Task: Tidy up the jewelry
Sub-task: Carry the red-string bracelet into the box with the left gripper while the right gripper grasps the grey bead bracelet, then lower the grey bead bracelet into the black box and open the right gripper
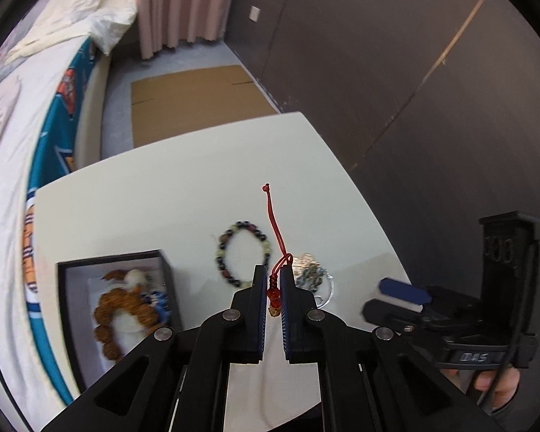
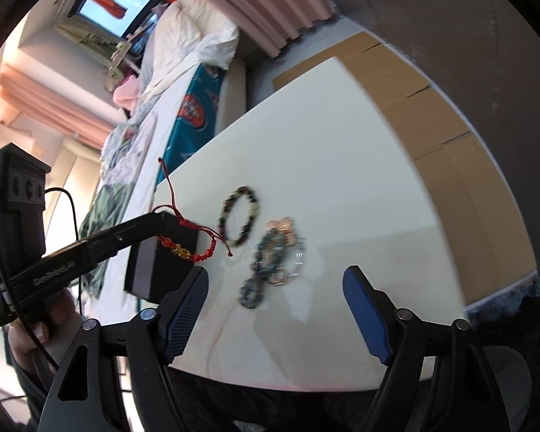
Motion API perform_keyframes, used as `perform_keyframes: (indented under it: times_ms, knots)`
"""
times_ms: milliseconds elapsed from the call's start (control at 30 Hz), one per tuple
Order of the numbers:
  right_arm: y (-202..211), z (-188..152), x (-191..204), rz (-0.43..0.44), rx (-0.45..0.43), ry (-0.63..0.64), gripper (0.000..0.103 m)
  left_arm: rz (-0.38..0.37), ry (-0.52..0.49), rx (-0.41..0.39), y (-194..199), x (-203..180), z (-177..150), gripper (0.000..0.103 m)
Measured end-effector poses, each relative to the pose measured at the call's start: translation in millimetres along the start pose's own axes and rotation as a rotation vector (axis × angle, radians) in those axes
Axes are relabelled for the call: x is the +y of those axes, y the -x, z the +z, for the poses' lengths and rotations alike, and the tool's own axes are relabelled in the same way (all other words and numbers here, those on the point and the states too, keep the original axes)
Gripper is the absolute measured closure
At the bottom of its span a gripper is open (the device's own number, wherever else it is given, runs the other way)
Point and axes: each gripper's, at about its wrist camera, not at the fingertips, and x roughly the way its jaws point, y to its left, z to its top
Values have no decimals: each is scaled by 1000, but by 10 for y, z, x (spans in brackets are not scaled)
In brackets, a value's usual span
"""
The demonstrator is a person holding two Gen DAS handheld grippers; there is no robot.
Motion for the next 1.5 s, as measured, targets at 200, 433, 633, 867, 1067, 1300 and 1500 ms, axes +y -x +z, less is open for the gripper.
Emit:
perform_keyframes:
  times_ms: [200, 433, 633, 867, 1067, 1300, 1500]
  knots:
    - [-286, 32, 103, 0, 65, -4, 41, 12, 41, -30, 201, 237, -78, 96]
    - [-542, 68, 195, -97, 107, 8, 55, 4, 90, -71, 455, 477, -180, 96]
    - [-675, 4, 418, -275, 120, 120, 61, 0, 136, -106, 622, 694, -276, 96]
    - [-587, -10, 479, -298, 110, 152, 92, -8, 187, -123, 691, 924, -384, 96]
    - [-241, 31, 562, -226, 35, 145, 92, -69, 218, -115, 601, 1018, -450, 96]
    - [107, 127, 916, -166, -44, 188, 92, -88, 246, -103, 611, 1080, -466, 65]
    - [46, 187, 1352, -101, -57, 241, 92, -75, 278, -168, 827, 1231, -562, 40]
